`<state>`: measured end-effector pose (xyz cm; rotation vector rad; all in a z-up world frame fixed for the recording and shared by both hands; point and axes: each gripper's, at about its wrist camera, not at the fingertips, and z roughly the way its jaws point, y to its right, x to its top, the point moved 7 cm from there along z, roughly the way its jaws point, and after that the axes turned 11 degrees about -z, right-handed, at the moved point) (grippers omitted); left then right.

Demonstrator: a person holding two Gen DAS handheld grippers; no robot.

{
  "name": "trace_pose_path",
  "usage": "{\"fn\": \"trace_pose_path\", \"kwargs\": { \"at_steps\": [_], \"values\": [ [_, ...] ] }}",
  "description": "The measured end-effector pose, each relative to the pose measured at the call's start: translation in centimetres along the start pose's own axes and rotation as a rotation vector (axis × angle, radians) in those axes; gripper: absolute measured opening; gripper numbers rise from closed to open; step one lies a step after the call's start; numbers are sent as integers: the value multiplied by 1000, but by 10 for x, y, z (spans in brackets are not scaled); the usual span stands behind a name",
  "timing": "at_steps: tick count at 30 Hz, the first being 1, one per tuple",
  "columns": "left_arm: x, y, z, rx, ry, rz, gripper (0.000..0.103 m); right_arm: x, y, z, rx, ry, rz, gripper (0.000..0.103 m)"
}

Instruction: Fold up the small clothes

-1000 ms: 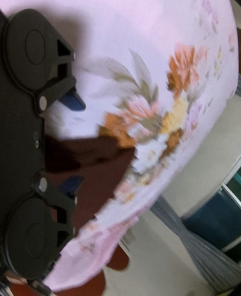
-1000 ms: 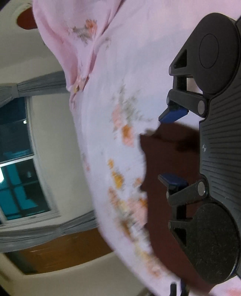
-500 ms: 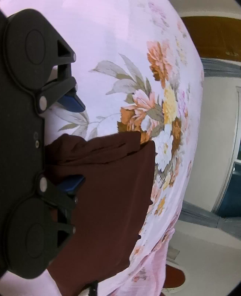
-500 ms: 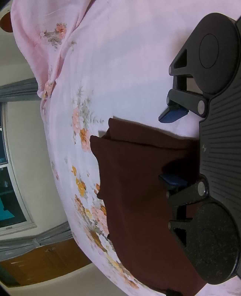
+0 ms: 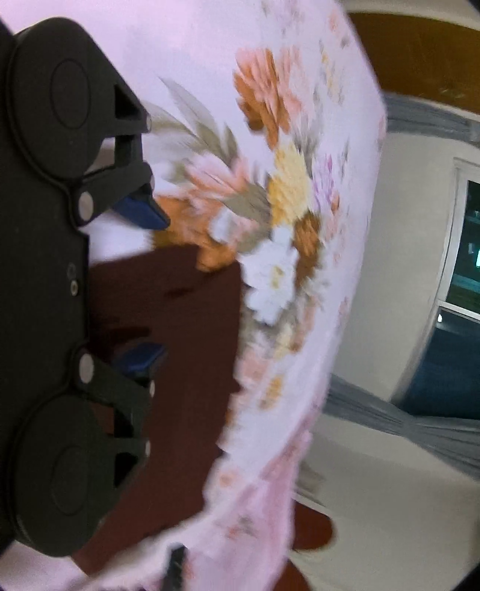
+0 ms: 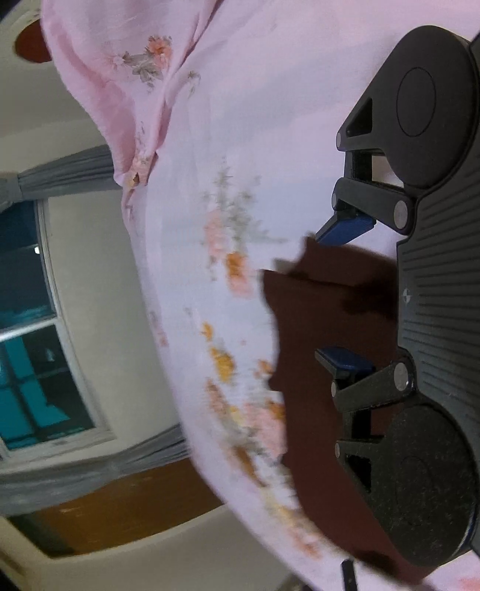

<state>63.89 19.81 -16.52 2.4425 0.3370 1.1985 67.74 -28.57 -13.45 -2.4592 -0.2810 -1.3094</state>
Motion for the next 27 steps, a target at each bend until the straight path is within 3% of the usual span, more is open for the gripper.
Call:
{"fn": "trace_pose_path", "kwargs": {
  "at_steps": [2, 5, 7, 12, 17, 19, 21, 24, 27],
  "values": [
    [18, -6, 25, -62, -58, -60, 50, 13, 15, 9, 42, 16, 65, 60],
    [33, -12, 58, -134, -141, -120, 49, 26, 34, 24, 85, 29, 134, 57],
    [39, -14, 76, -150, -178, -135, 49, 29, 43, 35, 120, 17, 160, 40],
    [43, -12, 99, -185, -231, -123, 49, 24, 52, 60, 185, -18, 207, 38],
    [47, -16, 105, -236, -227, -164, 49, 17, 47, 76, 229, -35, 199, 38],
    [48, -17, 106, -245, -217, -168, 42, 17, 43, 80, 231, -33, 184, 38],
    [48, -18, 108, -240, -212, -161, 35, 16, 38, 84, 212, -46, 143, 9],
    [49, -19, 111, -222, -203, -151, 15, 16, 31, 87, 193, -52, 97, 8],
    [51, -16, 106, -226, -161, -128, 10, 20, 30, 84, 169, -25, 71, 7]
  ]
}}
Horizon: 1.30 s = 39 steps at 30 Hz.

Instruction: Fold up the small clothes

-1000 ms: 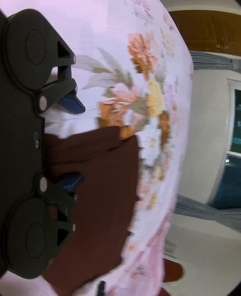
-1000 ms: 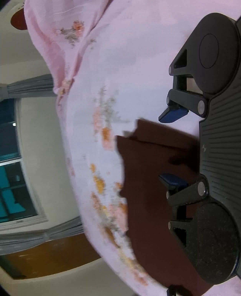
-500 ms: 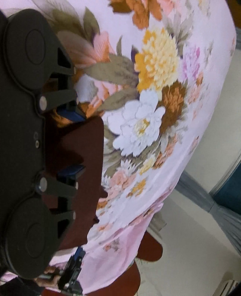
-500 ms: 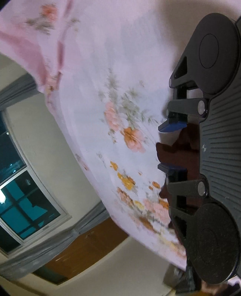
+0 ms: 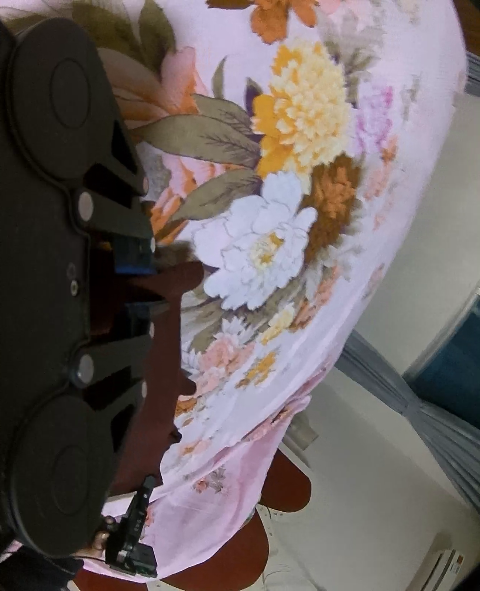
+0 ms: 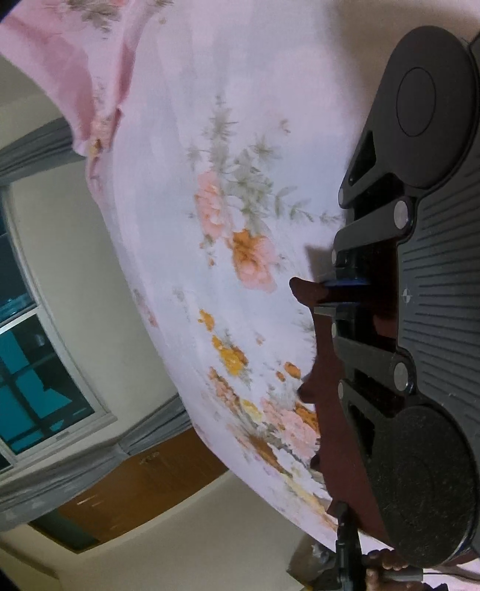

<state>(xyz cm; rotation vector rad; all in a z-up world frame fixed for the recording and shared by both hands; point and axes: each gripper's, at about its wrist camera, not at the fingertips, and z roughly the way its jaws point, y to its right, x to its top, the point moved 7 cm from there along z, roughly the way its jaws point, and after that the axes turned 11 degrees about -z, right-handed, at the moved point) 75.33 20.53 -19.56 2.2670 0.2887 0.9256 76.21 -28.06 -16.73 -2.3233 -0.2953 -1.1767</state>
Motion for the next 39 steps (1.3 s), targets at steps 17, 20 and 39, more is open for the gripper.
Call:
{"fn": "trace_pose_path", "kwargs": {
  "at_steps": [17, 20, 39],
  "values": [
    [6, -5, 11, 29, 43, -22, 4, -1, 6, 22, -46, -41, -1, 8],
    [3, -6, 12, 32, 38, -11, 4, 2, 8, 12, -26, 19, 33, 8],
    [18, 4, 7, 21, 112, 6, 4, 27, -2, 9, -61, 90, -95, 6]
  ]
}}
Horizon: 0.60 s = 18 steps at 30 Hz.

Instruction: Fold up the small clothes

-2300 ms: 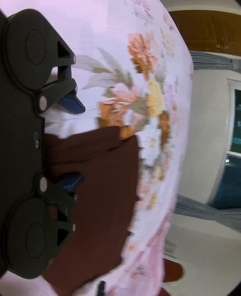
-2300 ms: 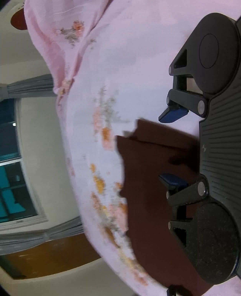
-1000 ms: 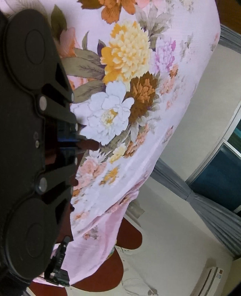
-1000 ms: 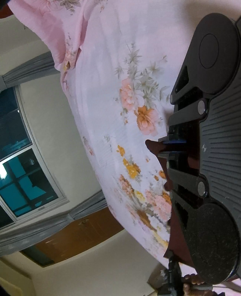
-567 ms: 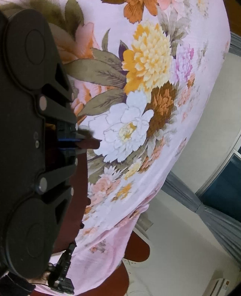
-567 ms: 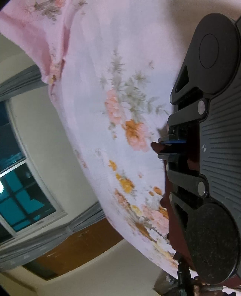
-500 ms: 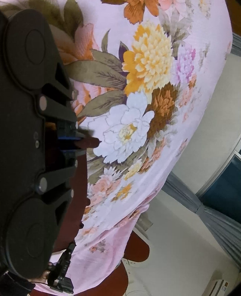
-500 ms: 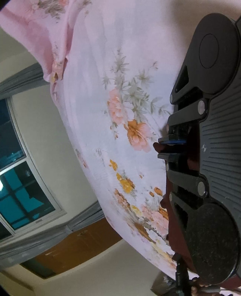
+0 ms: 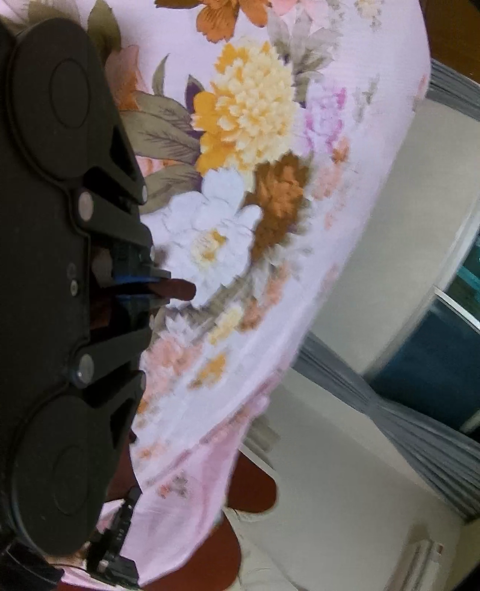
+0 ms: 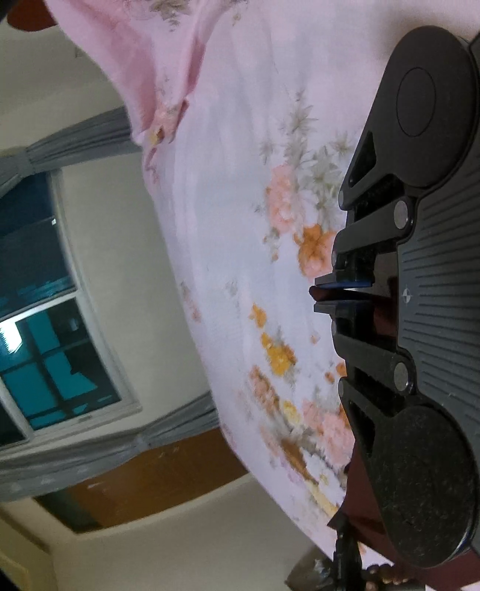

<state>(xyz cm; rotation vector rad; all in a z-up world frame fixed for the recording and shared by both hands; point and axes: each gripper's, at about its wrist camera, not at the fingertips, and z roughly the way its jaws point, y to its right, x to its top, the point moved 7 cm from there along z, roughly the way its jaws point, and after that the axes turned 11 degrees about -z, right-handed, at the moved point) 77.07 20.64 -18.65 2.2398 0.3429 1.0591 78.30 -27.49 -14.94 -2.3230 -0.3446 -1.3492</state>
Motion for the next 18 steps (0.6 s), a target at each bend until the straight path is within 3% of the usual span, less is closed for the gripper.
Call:
{"fn": "trace_pose_path", "kwargs": {
  "at_steps": [2, 4, 6, 9, 10, 11, 13, 16, 18],
  "values": [
    [-10, -10, 16, 82, -76, 16, 8, -12, 7, 13, -48, -66, -5, 6],
    [-13, -15, 18, 85, -81, -8, 11, -30, 15, 24, -58, -153, 39, 6],
    [-12, -15, 6, 62, -66, -37, 22, -27, 15, 12, -88, -109, 46, 8],
    [-9, -18, -29, 156, 37, -2, 29, -15, 14, -23, -140, -12, 43, 9],
    [-11, -12, -46, 166, 84, 12, 29, -11, 5, -35, -106, 14, 30, 9],
    [-16, 1, -59, 124, 97, 47, 30, -9, -6, -44, -73, 20, 0, 9],
    [-31, 33, -66, 86, 70, 151, 34, -10, -41, -49, -8, 22, -106, 9],
    [-48, 67, -40, 94, -4, 229, 37, -16, -65, -18, -48, -89, -166, 9],
    [-57, 69, -15, 132, -61, 230, 48, -27, -63, 2, -94, -176, -172, 9]
  ]
}}
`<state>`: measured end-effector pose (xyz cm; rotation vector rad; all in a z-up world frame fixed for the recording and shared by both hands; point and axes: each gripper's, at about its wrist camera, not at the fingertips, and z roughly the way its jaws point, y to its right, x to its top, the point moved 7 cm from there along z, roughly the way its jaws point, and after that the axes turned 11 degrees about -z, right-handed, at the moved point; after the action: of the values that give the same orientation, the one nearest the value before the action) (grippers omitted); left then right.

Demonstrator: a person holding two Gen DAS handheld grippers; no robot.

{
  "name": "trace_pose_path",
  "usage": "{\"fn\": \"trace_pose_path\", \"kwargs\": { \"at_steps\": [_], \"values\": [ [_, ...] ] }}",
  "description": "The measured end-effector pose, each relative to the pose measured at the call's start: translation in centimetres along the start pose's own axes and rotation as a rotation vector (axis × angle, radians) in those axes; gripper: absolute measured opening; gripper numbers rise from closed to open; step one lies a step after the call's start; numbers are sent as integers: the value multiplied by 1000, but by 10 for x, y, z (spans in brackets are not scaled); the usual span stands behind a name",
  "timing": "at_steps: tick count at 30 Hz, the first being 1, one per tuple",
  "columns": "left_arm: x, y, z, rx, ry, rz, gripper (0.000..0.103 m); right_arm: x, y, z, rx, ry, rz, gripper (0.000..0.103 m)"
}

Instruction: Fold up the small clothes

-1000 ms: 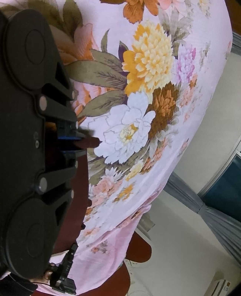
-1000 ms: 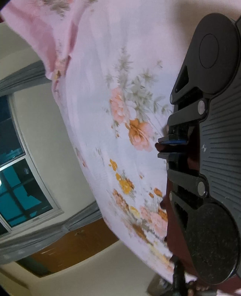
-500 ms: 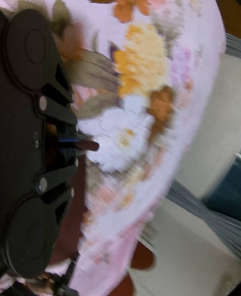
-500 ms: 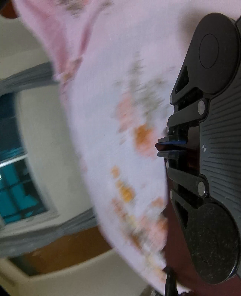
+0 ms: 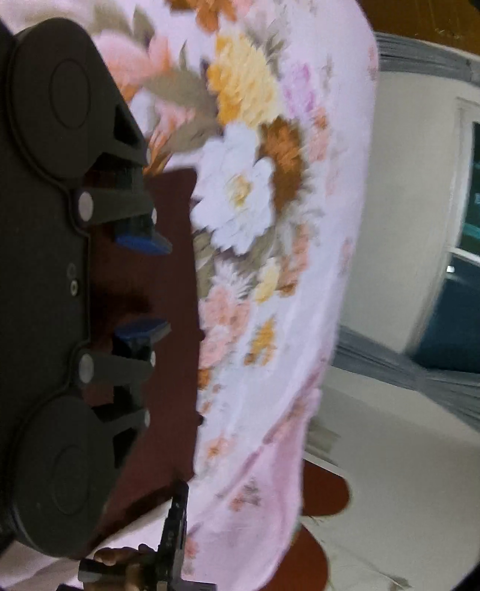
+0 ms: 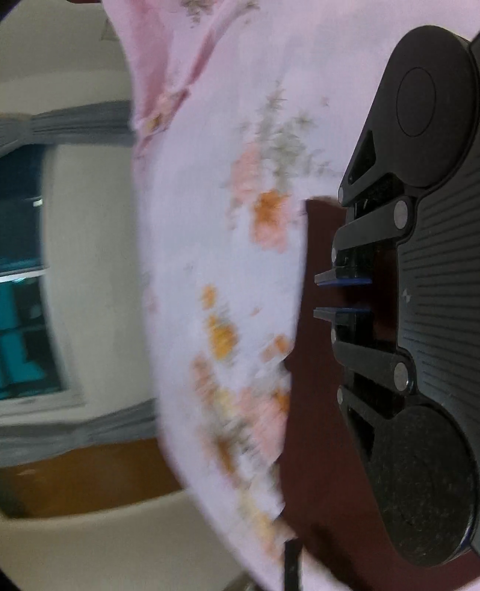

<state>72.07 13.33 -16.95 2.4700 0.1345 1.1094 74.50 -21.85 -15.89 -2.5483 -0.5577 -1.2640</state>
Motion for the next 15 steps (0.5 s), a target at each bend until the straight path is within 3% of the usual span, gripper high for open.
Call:
{"fn": "trace_pose_path", "kwargs": {
  "at_steps": [1, 2, 6, 9, 10, 11, 12, 15],
  "values": [
    [-9, -4, 14, 40, -63, 5, 48, -11, 6, 14, -10, -75, 29, 9],
    [-16, -9, 21, 62, -81, 14, 47, -16, 12, 15, 17, -67, 76, 9],
    [-19, -13, -15, 15, -29, -42, 47, -20, 24, -30, 26, -21, 116, 9],
    [-37, -17, -67, -42, 8, -66, 48, -40, 30, -84, 120, 13, 168, 12],
    [-48, -22, -83, -66, 4, -86, 49, -52, 30, -100, 183, 5, 204, 27],
    [-60, -29, -96, -84, -22, -114, 49, -62, 30, -112, 210, -2, 228, 52],
    [-69, -34, -103, -100, -46, -133, 49, -76, 31, -125, 220, 2, 247, 62],
    [-92, -54, -122, -114, -67, -224, 49, -98, 26, -148, 292, 5, 307, 65]
  ]
}}
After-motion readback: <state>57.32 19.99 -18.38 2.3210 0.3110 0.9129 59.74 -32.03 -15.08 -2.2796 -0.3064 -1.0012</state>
